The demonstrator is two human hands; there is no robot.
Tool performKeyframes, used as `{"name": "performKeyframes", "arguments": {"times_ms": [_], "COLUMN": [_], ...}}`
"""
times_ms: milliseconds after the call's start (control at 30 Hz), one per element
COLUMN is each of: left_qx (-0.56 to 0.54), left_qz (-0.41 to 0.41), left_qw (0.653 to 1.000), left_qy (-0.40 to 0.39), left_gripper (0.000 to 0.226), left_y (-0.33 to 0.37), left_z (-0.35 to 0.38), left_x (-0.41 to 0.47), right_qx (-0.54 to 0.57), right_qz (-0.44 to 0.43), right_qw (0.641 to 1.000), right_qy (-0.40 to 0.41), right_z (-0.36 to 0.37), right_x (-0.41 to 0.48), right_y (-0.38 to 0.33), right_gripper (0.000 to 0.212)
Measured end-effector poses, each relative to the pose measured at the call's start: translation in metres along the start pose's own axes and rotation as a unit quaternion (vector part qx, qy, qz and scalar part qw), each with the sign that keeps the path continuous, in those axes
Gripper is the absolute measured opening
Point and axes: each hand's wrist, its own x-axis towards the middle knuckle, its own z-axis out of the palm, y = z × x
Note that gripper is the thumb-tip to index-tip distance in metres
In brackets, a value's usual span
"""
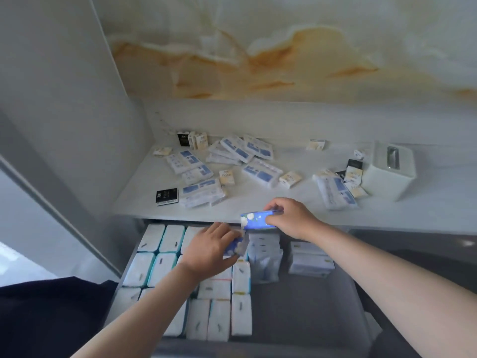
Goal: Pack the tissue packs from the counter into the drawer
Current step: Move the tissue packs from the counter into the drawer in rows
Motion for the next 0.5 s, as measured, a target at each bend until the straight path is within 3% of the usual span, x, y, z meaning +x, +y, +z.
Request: {"name": "performKeyframes", "arguments": {"times_ms": [133, 267, 400, 500], "left_qx": [0.012, 0.043, 0.028, -0.048], "left_qz": [-0.025, -0.048, -0.056, -0.116], "left_qw": [0.991, 0.966, 0.945, 0.928], "left_qy": [-0.129, -0.249, -0.322, -0.350], "left_gripper": [0.034, 0.054, 0.070, 0.070], "left_y": [0.012, 0.015, 0.016, 0.018], "left_z": [0.012, 0.026, 0.024, 0.021], "left_x": [-0.012, -0.023, -0.022, -0.017], "right_qx": [-0.019, -0.082, -0.107, -0.144], "right_qz": [0.032, 0.054, 0.049, 0.045], "right_qw": [0.997, 0.987, 0.980, 0.971], "right_qy": [-0.063, -0.129, -0.160, -0.184], "right_z": [0.007, 0.017, 0.025, 0.030], "right_x": [-0.021, -0.031, -0.035, -0.033], "right_y": [0.008, 0.016, 0.022, 0.020], "right_gripper": [0.019, 0.022, 0.028, 0.035]}}
